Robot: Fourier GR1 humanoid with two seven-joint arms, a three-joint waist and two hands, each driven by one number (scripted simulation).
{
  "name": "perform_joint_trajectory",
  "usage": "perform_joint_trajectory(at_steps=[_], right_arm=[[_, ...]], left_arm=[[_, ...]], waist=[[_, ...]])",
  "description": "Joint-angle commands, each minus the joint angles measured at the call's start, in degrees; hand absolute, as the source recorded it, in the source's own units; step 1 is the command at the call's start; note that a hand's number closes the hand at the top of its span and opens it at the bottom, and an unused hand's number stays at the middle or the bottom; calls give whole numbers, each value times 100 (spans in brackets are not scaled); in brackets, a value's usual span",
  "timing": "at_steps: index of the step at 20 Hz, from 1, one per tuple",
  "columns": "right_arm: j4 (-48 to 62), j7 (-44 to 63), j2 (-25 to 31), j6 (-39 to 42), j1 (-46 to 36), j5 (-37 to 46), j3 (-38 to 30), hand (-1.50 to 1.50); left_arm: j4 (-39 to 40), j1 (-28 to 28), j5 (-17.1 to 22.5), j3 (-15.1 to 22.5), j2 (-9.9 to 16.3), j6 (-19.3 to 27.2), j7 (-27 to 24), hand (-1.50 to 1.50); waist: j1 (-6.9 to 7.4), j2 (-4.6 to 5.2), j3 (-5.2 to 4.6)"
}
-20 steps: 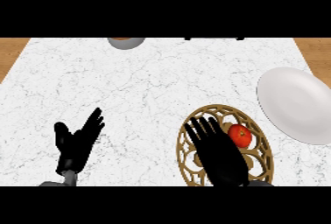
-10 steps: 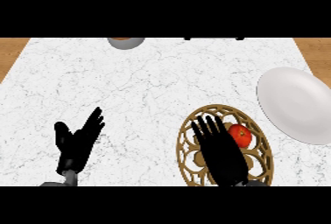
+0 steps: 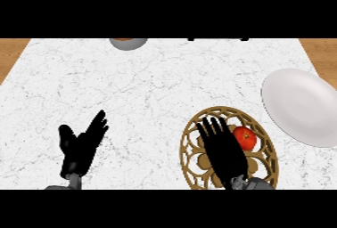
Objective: Pick the sweet potato from the placemat and place it in the plate
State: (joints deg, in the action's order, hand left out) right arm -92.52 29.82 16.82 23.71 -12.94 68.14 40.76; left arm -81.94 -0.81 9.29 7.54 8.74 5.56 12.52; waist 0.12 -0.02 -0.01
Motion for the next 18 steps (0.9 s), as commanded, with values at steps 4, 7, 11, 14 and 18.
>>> perform_joint_trajectory(at_steps=[4, 7, 11, 14, 18], right_arm=[[702, -630, 113, -29, -243, 519, 116, 150], [530, -813, -51, 238, -254, 619, -43, 150], [971, -1043, -203, -299, -268, 992, -66, 150], [45, -401, -461, -839, 869, 339, -438, 150], [-759, -280, -816, -1593, 1850, -239, -770, 150]], left_arm=[[116, 80, -127, 10, -137, -43, -28, 0], [176, 173, -174, -160, -141, 2, 62, 0], [291, 233, -166, -286, -90, -173, -59, 0], [-117, -95, 44, -418, 208, -292, 113, 0], [49, -15, -98, -267, -200, 39, -12, 0]], waist=[[4, 5, 1], [-3, 2, 0], [0, 4, 0], [-65, -18, 7], [-261, -30, 10]])
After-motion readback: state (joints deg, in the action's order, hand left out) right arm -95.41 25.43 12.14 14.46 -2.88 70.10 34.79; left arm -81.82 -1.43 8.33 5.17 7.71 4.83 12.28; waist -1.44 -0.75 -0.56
